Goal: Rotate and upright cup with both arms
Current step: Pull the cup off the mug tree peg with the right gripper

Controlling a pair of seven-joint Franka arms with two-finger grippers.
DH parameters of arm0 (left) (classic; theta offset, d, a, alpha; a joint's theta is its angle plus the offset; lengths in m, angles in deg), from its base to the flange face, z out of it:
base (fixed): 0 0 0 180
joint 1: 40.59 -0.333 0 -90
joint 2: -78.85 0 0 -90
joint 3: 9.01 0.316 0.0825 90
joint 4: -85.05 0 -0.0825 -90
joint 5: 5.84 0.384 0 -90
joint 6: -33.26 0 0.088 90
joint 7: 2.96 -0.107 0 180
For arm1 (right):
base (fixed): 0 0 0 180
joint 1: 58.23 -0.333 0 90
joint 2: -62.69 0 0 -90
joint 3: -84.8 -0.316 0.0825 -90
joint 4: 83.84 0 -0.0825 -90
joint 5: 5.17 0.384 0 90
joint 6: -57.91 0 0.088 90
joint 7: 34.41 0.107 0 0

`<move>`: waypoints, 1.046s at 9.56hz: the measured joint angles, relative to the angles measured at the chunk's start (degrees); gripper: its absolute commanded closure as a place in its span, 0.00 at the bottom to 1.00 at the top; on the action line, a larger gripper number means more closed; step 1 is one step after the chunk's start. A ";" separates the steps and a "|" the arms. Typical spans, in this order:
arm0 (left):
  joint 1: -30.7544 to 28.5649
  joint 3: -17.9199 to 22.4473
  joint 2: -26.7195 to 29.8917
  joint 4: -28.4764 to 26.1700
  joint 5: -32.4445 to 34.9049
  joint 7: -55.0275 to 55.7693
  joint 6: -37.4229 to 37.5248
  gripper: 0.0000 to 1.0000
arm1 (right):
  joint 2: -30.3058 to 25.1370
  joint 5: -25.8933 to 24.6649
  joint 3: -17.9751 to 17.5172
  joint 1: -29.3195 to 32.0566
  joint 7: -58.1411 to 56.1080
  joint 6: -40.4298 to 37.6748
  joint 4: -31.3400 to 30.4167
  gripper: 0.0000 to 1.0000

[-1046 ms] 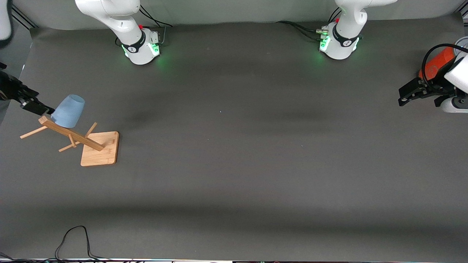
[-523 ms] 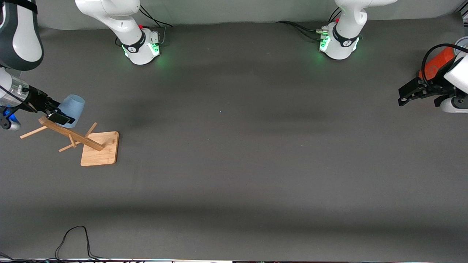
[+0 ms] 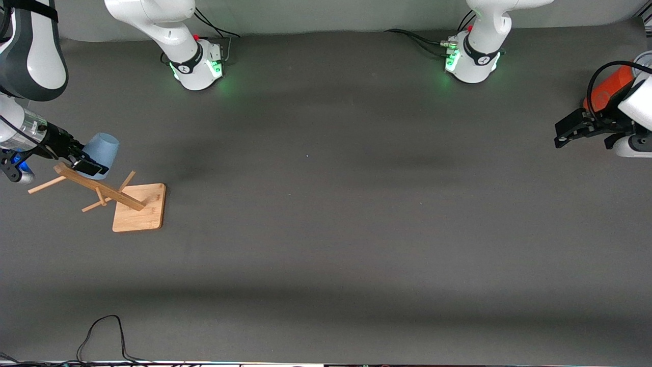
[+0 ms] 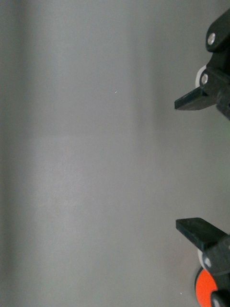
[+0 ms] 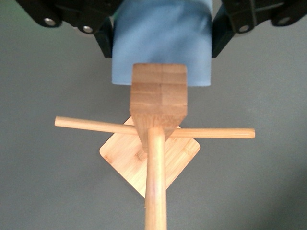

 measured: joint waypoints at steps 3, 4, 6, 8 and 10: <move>0.00 0.00 0.00 0.00 0.00 0.00 0.00 0.00 | -0.59 0.00 -0.05 -0.63 0.00 -0.02 0.03 0.49; 0.00 0.00 0.00 0.00 0.00 0.00 0.00 0.00 | -1.83 0.00 -0.06 -0.67 0.00 -0.79 0.05 0.49; 0.00 0.00 0.00 0.00 0.00 0.00 0.00 0.00 | -5.13 0.00 -0.18 -0.71 0.07 -4.06 0.10 0.49; 0.00 0.00 0.00 0.00 -0.01 0.00 0.00 0.00 | -9.27 0.04 -0.55 -1.23 2.32 -8.45 0.08 0.49; 0.01 -0.01 0.00 0.00 -0.02 0.00 0.00 0.00 | -13.01 0.14 -0.69 -5.81 9.88 -11.52 -0.02 0.49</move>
